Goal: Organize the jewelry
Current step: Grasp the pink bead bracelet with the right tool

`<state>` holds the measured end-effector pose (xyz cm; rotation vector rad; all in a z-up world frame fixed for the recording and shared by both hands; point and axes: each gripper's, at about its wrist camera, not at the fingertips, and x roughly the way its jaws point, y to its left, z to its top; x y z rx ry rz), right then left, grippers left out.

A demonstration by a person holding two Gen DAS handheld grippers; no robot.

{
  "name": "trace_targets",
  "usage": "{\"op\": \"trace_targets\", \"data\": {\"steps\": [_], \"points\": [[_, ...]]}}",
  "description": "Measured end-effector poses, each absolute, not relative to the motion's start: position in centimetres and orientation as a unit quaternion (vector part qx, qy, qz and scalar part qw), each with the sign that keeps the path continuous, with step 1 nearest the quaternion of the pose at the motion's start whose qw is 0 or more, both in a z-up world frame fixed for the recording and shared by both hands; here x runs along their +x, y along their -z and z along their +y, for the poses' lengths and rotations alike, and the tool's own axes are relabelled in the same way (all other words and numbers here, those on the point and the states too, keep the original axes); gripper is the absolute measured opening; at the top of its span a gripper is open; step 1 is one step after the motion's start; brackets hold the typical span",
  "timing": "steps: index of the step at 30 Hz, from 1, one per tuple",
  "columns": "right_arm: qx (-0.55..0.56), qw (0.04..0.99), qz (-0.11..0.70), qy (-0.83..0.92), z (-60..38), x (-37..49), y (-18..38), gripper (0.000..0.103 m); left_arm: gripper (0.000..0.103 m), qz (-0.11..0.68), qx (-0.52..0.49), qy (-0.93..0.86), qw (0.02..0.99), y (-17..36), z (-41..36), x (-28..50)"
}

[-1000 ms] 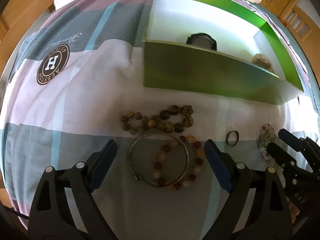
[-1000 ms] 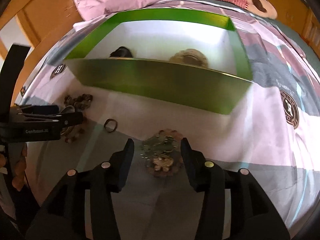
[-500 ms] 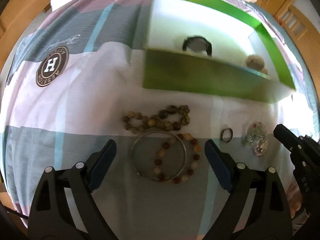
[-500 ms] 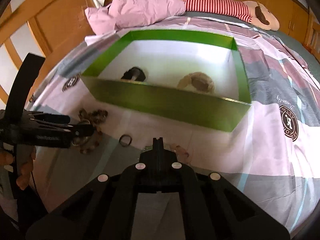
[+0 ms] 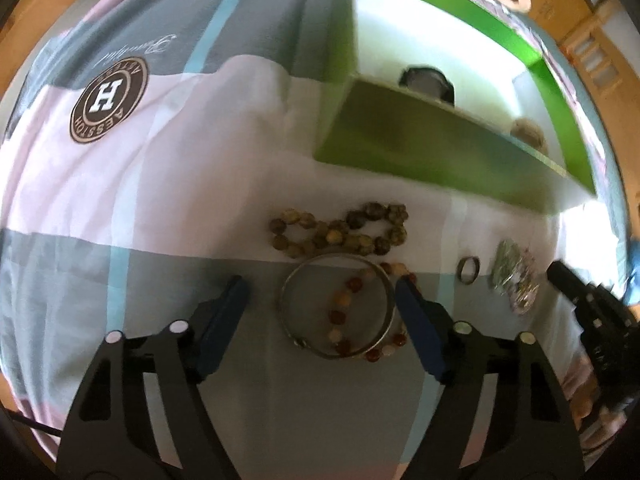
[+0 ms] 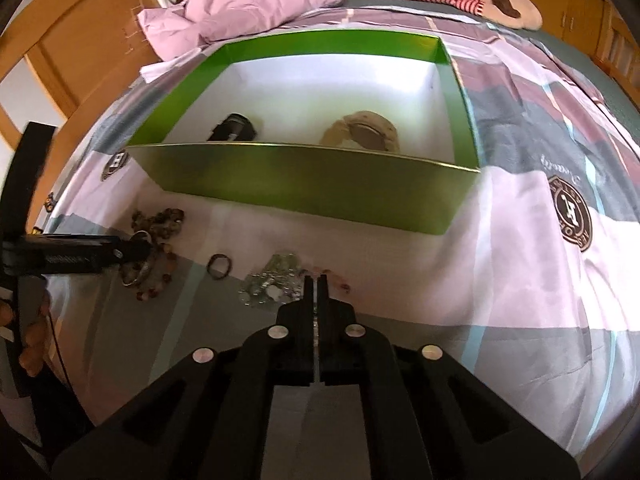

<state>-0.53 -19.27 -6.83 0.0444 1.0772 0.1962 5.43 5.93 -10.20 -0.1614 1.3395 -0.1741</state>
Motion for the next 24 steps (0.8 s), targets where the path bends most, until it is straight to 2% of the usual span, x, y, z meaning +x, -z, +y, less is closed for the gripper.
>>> {"op": "trace_targets", "data": {"steps": [5,10,12,14,15,16,17,18,19,20,24], "points": [[0.024,0.848,0.525,-0.067,-20.2,-0.2,7.5,0.007,0.062,0.618,-0.084,0.072,0.778,10.2,6.8,5.5],[0.023,0.836,0.546,-0.052,-20.3,0.1,8.7,0.007,0.062,0.617,-0.051,0.063,0.783,10.5,5.9,5.4],[0.021,0.834,0.548,-0.053,-20.1,0.1,8.8,0.015,0.062,0.615,-0.042,0.061,0.785,10.4,5.4,5.3],[0.012,0.834,0.550,-0.052,-19.8,0.1,8.9,0.032,0.061,0.614,-0.037,0.060,0.786,10.3,5.2,5.2],[0.005,0.834,0.550,-0.050,-19.7,0.1,9.1,0.032,0.058,0.612,-0.035,0.061,0.787,10.2,5.1,5.2],[-0.001,0.834,0.550,-0.050,-19.5,0.0,9.3,0.032,0.055,0.611,-0.035,0.063,0.788,10.1,5.0,5.2],[-0.003,0.834,0.549,-0.052,-19.4,0.0,9.5,0.032,0.047,0.608,-0.039,0.066,0.790,9.9,5.0,5.1],[-0.007,0.835,0.547,-0.059,-19.1,-0.1,9.5,0.028,0.046,0.603,-0.051,0.077,0.793,9.5,4.9,5.1],[-0.008,0.835,0.546,-0.070,-18.9,-0.1,9.4,0.011,0.046,0.598,-0.061,0.087,0.794,9.2,4.8,5.0],[-0.006,0.833,0.548,-0.081,-18.7,0.0,9.4,0.008,0.046,0.593,-0.066,0.095,0.797,8.9,4.8,4.9],[0.015,0.850,0.516,-0.111,-18.4,-0.5,7.8,0.008,0.046,0.575,-0.060,0.120,0.807,7.8,3.9,4.4]]}}
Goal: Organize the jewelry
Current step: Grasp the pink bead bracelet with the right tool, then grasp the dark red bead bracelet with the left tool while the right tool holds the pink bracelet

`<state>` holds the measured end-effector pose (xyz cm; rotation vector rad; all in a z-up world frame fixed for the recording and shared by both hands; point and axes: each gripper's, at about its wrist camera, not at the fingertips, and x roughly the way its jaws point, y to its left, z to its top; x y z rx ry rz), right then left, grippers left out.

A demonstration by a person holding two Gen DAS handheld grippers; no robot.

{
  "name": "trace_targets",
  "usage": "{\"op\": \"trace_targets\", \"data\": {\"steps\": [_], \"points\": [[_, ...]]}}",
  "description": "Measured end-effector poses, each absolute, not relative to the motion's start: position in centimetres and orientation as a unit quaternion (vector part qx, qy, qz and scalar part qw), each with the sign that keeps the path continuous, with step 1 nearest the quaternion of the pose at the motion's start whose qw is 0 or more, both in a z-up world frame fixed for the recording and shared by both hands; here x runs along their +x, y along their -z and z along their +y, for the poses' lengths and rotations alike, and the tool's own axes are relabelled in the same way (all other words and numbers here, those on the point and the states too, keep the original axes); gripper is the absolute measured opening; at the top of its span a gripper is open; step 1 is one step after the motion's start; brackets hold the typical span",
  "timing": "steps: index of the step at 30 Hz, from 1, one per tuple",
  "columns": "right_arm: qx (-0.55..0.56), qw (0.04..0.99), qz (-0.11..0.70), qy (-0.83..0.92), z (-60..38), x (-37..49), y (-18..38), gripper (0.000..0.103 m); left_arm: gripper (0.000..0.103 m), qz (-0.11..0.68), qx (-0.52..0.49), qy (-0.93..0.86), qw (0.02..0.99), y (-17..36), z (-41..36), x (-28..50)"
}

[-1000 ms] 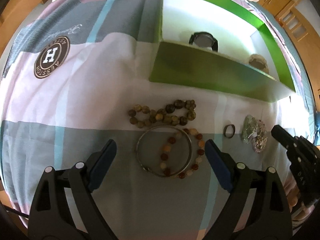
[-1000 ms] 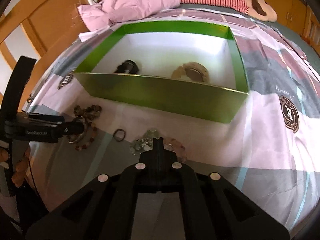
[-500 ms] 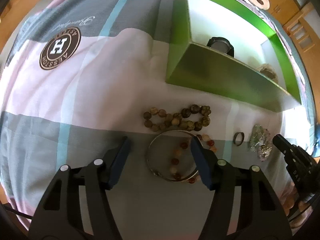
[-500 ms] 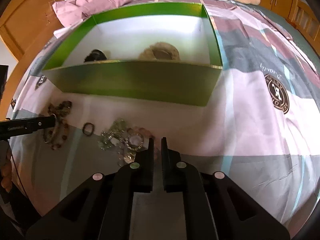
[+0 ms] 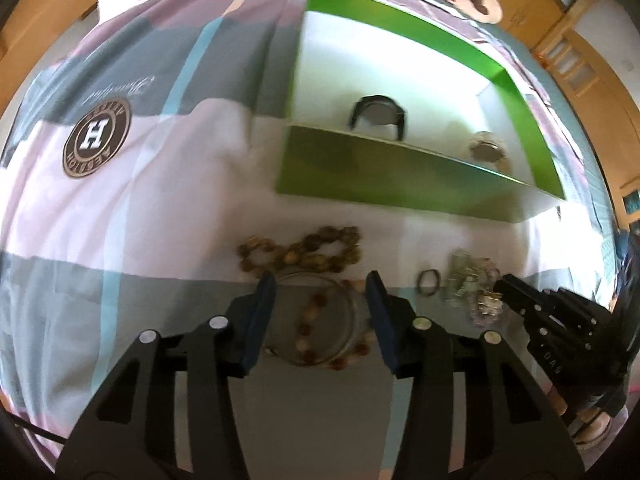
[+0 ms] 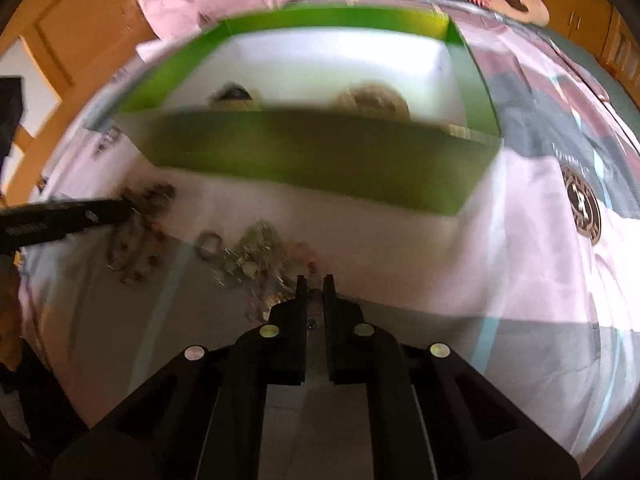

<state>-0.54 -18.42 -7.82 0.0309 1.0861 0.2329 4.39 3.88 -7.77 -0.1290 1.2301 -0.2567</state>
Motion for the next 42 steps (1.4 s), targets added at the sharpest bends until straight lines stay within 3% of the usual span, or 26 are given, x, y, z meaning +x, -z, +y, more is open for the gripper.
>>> {"op": "trace_targets", "data": {"steps": [8,23,29,31,33,34,42], "points": [[0.067,0.896,0.418,-0.135,-20.1,-1.6,3.2,0.008,0.048,0.567,-0.067,0.148,0.808,7.8,3.4,4.1],[0.057,0.874,0.468,-0.115,-20.4,-1.0,5.4,0.008,0.048,0.595,-0.008,0.178,0.784,10.2,-1.5,3.2],[0.053,0.871,0.475,-0.113,-20.2,-0.9,5.8,0.008,0.058,0.597,-0.004,0.167,0.785,10.3,-1.3,3.4],[0.050,0.870,0.477,-0.113,-20.1,-0.9,5.9,0.008,0.053,0.596,0.021,0.160,0.787,10.5,-1.8,3.1],[0.050,0.870,0.477,-0.114,-20.0,-0.9,5.9,0.008,0.022,0.590,0.048,0.148,0.792,10.4,-1.8,2.6],[0.049,0.871,0.476,-0.114,-20.0,-0.9,5.9,0.008,0.013,0.587,0.045,0.151,0.794,10.1,-1.5,2.4],[0.057,0.889,0.440,-0.117,-20.2,-1.2,3.6,0.008,0.008,0.532,-0.038,0.200,0.822,4.8,0.4,2.0]]}}
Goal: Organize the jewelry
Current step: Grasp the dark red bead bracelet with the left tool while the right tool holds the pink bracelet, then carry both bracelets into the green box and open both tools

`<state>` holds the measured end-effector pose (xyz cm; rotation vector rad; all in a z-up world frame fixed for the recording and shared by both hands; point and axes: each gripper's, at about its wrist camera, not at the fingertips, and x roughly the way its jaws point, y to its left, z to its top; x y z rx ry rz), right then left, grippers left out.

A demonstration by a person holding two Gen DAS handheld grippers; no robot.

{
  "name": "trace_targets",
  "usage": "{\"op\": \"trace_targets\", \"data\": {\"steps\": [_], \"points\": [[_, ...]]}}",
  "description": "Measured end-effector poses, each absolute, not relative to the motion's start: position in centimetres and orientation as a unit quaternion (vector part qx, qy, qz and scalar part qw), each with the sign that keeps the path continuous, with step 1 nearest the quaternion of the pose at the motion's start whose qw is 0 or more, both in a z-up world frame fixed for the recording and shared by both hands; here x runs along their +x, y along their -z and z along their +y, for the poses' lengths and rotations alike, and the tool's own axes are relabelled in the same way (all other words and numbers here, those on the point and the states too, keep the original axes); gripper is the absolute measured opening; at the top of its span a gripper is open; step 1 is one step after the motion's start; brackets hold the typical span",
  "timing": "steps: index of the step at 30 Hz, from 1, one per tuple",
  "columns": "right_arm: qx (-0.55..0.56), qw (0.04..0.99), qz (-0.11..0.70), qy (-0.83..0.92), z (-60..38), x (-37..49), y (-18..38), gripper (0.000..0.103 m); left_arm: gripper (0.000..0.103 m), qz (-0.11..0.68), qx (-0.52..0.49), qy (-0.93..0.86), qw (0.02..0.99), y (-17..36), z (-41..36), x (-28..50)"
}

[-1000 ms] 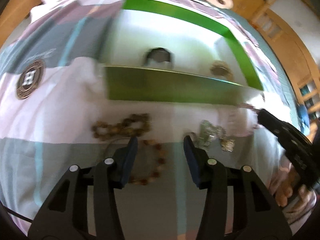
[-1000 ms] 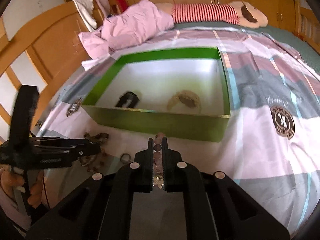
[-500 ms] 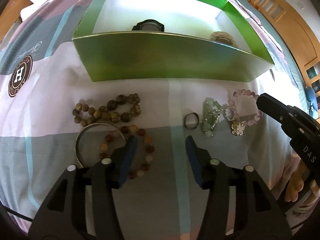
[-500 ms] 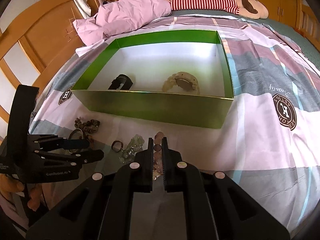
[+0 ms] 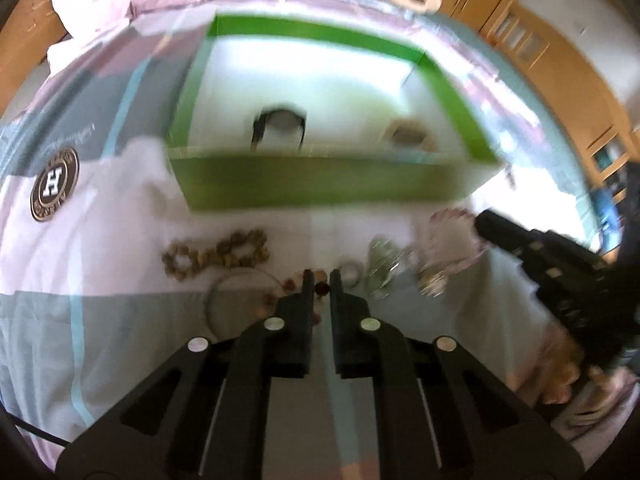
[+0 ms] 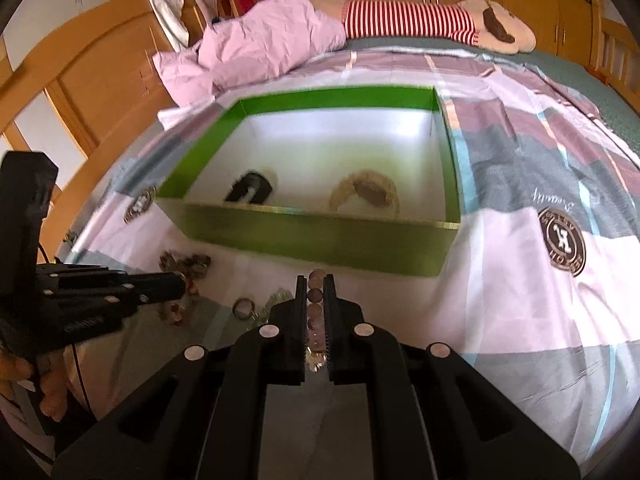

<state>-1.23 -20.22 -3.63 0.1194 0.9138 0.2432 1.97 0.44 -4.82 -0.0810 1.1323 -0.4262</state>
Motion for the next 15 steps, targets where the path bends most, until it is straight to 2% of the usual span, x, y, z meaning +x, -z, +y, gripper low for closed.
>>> {"op": "trace_targets", "data": {"steps": [7,15], "points": [[0.064,0.924,0.356,-0.122,-20.6,-1.4,-1.1,0.008,0.008,0.449,-0.065,0.244,0.857,-2.2,1.5,2.9],[0.061,0.929,0.351,-0.102,-21.0,3.7,-1.4,0.008,0.008,0.460,-0.061,0.210,0.861,-2.2,1.0,8.6]]}}
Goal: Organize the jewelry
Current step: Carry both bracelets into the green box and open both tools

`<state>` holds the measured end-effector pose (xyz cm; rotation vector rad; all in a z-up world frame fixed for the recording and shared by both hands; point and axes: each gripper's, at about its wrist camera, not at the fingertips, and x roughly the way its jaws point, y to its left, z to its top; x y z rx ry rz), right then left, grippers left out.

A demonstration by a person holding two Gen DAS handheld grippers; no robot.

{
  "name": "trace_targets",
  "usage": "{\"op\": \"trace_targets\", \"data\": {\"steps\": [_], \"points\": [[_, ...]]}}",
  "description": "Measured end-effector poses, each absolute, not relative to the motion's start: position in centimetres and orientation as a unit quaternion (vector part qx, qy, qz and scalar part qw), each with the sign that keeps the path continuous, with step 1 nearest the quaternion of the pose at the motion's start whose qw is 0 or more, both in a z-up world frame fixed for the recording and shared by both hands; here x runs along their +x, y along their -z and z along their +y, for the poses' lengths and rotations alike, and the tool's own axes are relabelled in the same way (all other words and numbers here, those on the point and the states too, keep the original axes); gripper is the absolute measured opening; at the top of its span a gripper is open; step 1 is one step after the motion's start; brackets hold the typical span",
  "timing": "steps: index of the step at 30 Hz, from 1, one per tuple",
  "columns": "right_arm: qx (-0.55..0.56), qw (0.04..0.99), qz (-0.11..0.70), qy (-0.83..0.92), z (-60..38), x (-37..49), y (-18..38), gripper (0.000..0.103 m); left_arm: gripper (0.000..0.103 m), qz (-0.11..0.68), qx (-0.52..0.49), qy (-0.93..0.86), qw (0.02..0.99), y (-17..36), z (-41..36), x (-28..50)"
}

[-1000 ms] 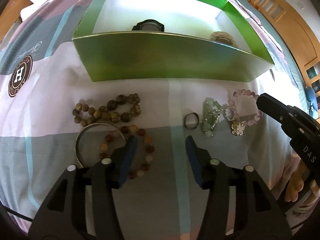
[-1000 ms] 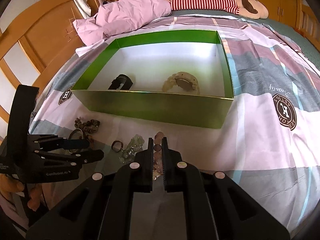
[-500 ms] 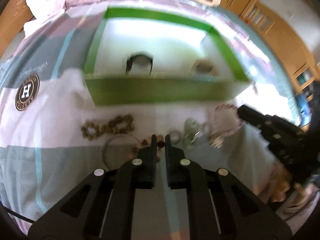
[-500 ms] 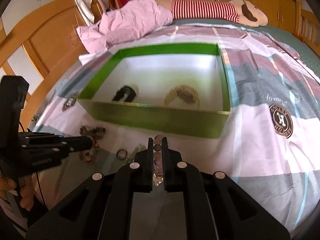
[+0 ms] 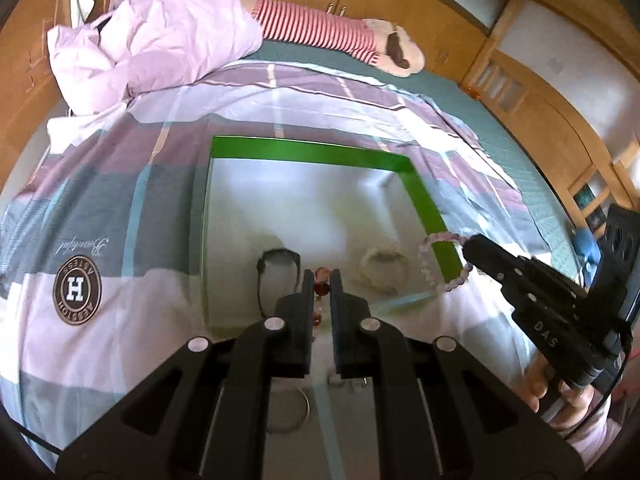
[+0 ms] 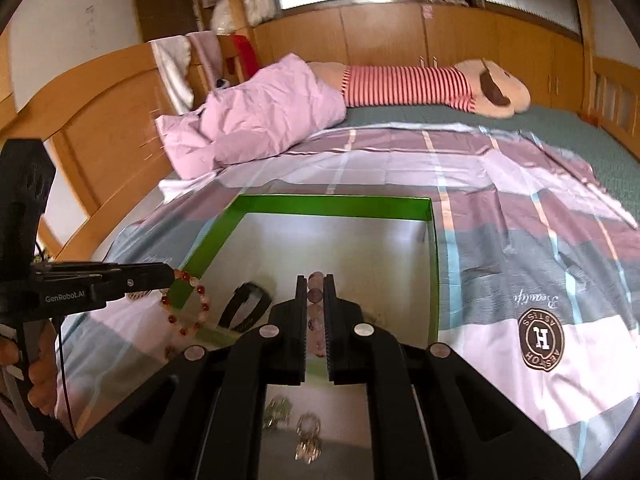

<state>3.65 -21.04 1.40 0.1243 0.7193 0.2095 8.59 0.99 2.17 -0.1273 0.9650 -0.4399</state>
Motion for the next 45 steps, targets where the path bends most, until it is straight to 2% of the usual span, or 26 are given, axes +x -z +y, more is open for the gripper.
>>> {"op": "trace_targets", "data": {"steps": [6,14,20,24,25,26,27,28,29,30,32,37,38,41,45], "points": [[0.075,0.923,0.370,-0.076,-21.8,6.0,0.4,0.008,0.008,0.461,-0.064,0.191,0.864,-0.9,1.3,11.5],[0.082,0.931,0.349,-0.074,-21.9,6.4,-0.8,0.008,0.008,0.430,-0.084,0.183,0.880,-2.9,2.4,12.0],[0.102,0.922,0.362,-0.095,-21.3,7.3,-0.3,0.008,0.008,0.452,-0.091,0.179,0.869,-1.3,2.0,12.3],[0.082,0.913,0.382,-0.120,-19.3,7.4,0.6,0.008,0.008,0.461,-0.050,0.177,0.868,0.2,0.0,11.9],[0.073,0.910,0.389,-0.125,-18.8,7.5,0.8,0.014,0.009,0.463,-0.041,0.172,0.869,0.6,-0.1,11.9],[0.060,0.909,0.393,-0.124,-18.4,7.4,1.0,0.028,0.011,0.464,-0.035,0.166,0.869,1.0,-0.1,11.9],[0.053,0.909,0.394,-0.123,-18.2,7.2,1.1,0.036,0.015,0.465,-0.034,0.161,0.870,1.2,0.1,11.9],[0.051,0.910,0.392,-0.123,-18.1,6.9,1.0,0.049,0.018,0.465,-0.037,0.158,0.870,1.2,0.4,11.9],[0.054,0.913,0.385,-0.124,-18.3,6.5,0.6,0.052,0.028,0.466,-0.040,0.156,0.870,1.2,0.6,11.9],[0.057,0.913,0.383,-0.126,-18.4,6.3,0.4,0.052,0.038,0.463,-0.047,0.152,0.872,1.0,1.2,11.7],[0.070,0.908,0.387,-0.142,-18.8,5.4,0.0,0.052,0.042,0.457,-0.054,0.149,0.875,0.4,1.8,11.0],[0.062,0.888,0.419,-0.180,-17.8,2.6,0.8,0.052,0.042,0.470,-0.044,0.150,0.869,0.3,2.9,8.0],[0.051,0.883,0.428,-0.184,-17.3,2.2,1.3,0.050,0.039,0.476,-0.042,0.141,0.867,0.5,3.1,7.5],[0.030,0.873,0.449,-0.188,-16.3,1.5,2.6,0.044,0.037,0.508,-0.048,0.129,0.850,2.3,3.6,6.0],[0.007,0.856,0.489,-0.168,-15.6,1.9,5.2,0.044,0.037,0.543,-0.030,0.101,0.833,5.3,4.0,5.4]]}}
